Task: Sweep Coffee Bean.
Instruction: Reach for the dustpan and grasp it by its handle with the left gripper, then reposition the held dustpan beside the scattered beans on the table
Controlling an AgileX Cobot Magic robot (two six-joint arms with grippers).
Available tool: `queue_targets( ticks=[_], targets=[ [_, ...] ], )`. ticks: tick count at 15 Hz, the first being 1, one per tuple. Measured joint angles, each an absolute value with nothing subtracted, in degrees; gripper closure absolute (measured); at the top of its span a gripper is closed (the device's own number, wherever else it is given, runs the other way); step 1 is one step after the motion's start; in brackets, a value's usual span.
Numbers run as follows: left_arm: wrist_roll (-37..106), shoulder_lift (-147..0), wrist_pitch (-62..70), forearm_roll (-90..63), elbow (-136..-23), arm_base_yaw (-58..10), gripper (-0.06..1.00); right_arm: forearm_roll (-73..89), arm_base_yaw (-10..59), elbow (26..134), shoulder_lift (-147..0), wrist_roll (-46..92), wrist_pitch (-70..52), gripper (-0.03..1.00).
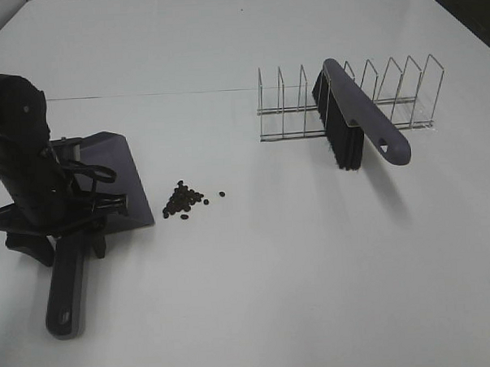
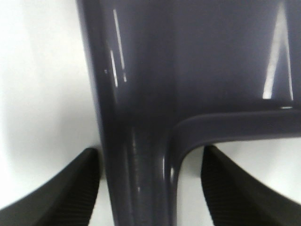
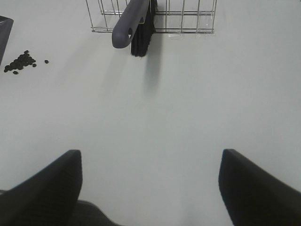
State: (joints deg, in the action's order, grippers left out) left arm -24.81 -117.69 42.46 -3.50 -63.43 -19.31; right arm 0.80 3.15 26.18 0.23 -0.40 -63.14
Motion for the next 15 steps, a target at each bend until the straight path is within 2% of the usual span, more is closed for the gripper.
queue_targets(
  ticks=[1,3,10,15],
  targets=[
    [-24.8,-117.7,42.6,-3.5,-63.4,-19.3,0.49,0.8,3.2,26.2,0.2,-0.4,-63.1,0.22],
    [-24.4,-117.7,42.7,-3.7,-63.4,-19.3,0.61,0.8,3.2,26.2,0.2,-0.4,-63.1,0.22],
    [-25.3,-116.8,44.1,6.9,-63.1,-19.7,0.61,0.8,3.2,26.2,0.2,-0.4,-63.1,0.22],
    [-25.7,-108.4,36.4,11.7,-50.5,-19.7,0.61,0.8,3.2,26.2,0.2,-0.4,-63.4,0.22]
  ],
)
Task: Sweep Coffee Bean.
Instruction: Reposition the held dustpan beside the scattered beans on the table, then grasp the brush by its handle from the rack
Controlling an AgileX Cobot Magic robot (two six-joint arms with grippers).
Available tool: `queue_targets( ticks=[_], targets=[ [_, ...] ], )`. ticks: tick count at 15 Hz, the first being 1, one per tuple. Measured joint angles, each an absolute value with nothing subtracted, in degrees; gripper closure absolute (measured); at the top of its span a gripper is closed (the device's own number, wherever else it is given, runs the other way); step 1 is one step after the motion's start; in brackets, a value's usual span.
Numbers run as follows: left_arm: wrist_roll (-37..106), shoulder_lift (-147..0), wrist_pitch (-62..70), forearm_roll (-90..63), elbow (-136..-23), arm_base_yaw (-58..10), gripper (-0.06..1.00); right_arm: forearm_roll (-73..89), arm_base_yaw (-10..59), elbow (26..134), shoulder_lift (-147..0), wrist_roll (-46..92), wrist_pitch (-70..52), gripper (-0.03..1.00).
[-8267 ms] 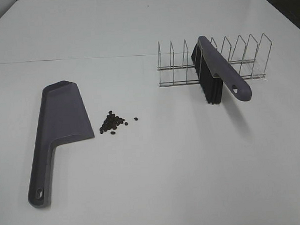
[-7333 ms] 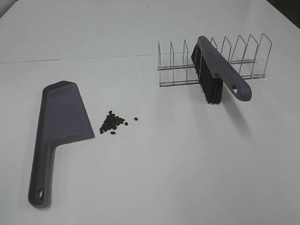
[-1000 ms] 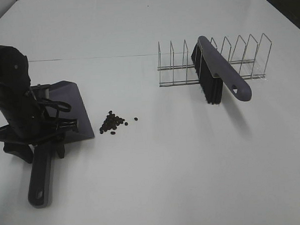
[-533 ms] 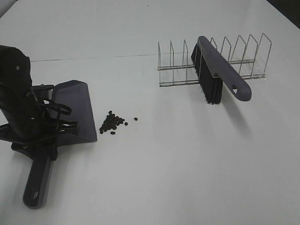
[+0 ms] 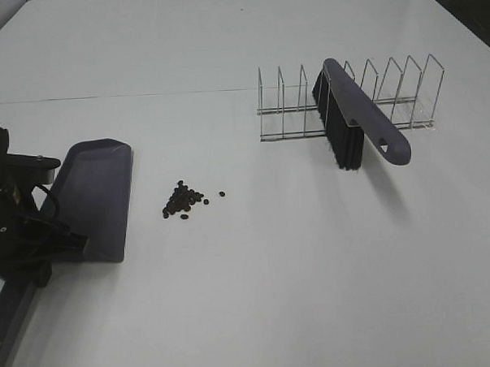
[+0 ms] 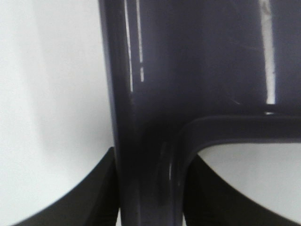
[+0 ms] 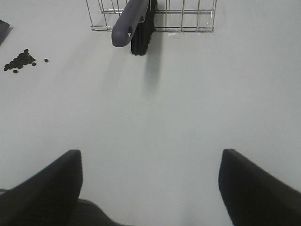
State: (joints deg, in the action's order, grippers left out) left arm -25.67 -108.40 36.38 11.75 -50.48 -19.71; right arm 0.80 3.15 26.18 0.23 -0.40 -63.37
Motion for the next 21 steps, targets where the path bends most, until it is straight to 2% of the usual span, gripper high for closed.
queue_targets(
  ticks=[6,8,18,21],
  targets=[
    [-25.0,-105.1,36.2,14.1,-49.0,-19.7,0.61,0.6,3.2,26.5,0.1,-3.2,-63.4,0.22],
    [-24.9,-105.1,36.2,14.1,-49.0,-19.7,0.61,0.0,3.2,30.1,-6.8,-7.0,-63.4,0.22],
    [-23.5,-105.1,36.6,14.1,-49.0,-19.7,0.61,0.0,3.2,52.3,-44.5,-7.0,-66.3,0.22],
    [-23.5,-105.1,36.7,14.1,-49.0,-19.7,0.61,0.0,3.2,63.1,-62.9,-7.0,-69.7,0.22]
  ],
)
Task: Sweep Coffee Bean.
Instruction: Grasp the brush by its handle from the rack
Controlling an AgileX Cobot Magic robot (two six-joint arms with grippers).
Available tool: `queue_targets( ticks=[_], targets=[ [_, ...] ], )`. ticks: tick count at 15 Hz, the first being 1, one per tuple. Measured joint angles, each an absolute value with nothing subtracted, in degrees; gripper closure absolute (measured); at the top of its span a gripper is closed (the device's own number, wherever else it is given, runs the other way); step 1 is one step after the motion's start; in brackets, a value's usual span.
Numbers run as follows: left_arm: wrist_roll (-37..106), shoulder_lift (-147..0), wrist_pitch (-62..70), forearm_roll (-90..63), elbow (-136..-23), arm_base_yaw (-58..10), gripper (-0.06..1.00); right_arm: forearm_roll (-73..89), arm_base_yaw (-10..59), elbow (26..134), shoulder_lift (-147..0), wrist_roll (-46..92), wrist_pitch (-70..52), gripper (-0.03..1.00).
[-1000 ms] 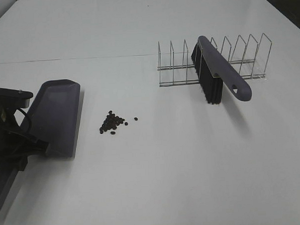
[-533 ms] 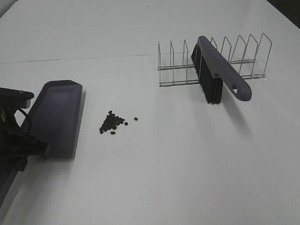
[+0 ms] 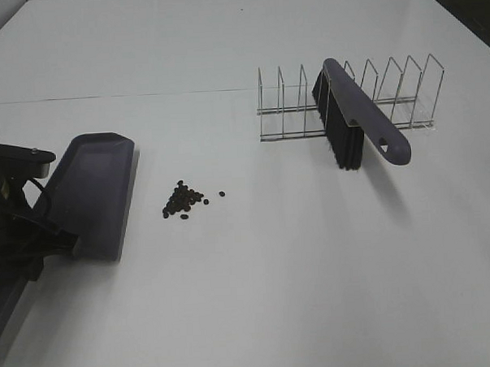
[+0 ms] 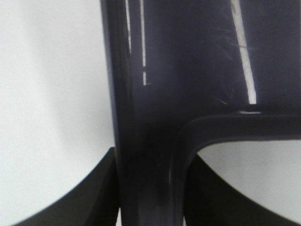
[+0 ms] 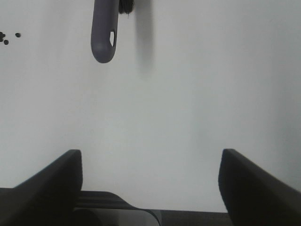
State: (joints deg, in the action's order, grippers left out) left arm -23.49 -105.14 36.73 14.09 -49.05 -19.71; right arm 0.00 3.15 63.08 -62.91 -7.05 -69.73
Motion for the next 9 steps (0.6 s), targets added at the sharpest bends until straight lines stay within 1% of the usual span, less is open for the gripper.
queue_targets(
  ticks=[5,8,9],
  targets=[
    [-23.5,-105.1,36.8,14.1,-49.0,-19.7,0.61,1.8,3.2,74.5,-80.4,-7.5,-69.8,0.22],
    [-23.5,-105.1,37.6,14.1,-49.0,-19.7,0.61,4.6,3.2,84.4,-90.9,-7.9,-69.8,0.22],
    [-23.5,-105.1,38.3,14.1,-49.0,-19.7,0.61,6.2,3.2,90.0,-95.5,-7.9,-69.8,0.22]
  ],
)
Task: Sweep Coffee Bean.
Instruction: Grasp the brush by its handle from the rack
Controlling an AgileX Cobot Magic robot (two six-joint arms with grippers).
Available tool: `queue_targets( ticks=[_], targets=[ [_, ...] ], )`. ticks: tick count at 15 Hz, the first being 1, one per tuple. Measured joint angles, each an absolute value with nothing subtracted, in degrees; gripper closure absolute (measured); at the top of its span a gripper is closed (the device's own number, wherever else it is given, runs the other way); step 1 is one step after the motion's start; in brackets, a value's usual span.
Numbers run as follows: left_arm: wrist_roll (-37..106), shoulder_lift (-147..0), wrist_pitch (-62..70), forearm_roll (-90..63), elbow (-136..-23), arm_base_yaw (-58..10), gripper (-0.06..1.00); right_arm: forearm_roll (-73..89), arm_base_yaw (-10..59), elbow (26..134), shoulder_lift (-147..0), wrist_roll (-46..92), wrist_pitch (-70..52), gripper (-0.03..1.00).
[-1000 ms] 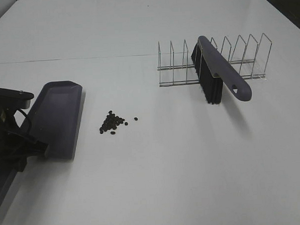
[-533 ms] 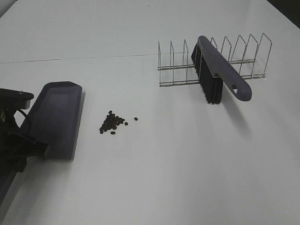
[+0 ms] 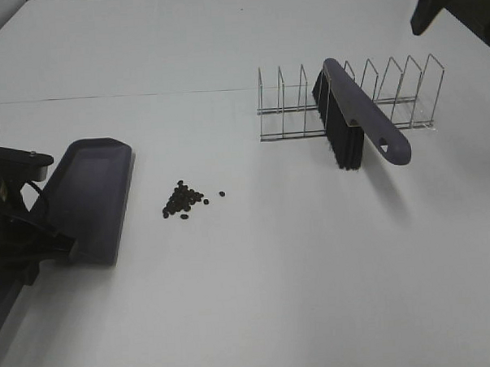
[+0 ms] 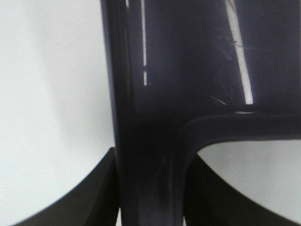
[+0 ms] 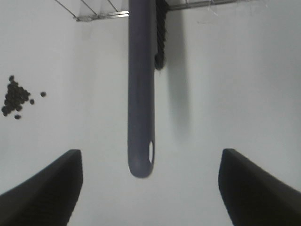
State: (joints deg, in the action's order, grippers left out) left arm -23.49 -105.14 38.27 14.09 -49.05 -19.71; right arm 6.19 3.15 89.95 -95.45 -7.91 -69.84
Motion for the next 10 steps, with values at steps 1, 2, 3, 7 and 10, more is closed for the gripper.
queue_targets(
  ticks=[1,2,3,7,10],
  targets=[
    [-23.5,-105.1,38.3,14.1,-49.0,-19.7,0.61,7.2,3.2,93.9,-98.2,-7.7,-69.9,0.22],
    [-23.5,-105.1,38.3,14.1,-49.0,-19.7,0.61,8.2,3.2,97.2,-101.2,-7.3,-69.9,0.23],
    [-23.5,-105.1,38.4,14.1,-49.0,-19.7,0.61,9.0,3.2,100.3,-103.9,-6.8,-69.9,0.23],
    [-23.5,-105.1,38.4,14.1,-49.0,-19.7,0.61,10.2,3.3,107.1,-111.9,-6.6,-69.8,0.23],
    [-23.5,-105.1,38.6,13.5,-49.0,-19.7,0.61,5.5,8.5,112.4,-118.7,-6.5,-69.9,0.23]
  ],
)
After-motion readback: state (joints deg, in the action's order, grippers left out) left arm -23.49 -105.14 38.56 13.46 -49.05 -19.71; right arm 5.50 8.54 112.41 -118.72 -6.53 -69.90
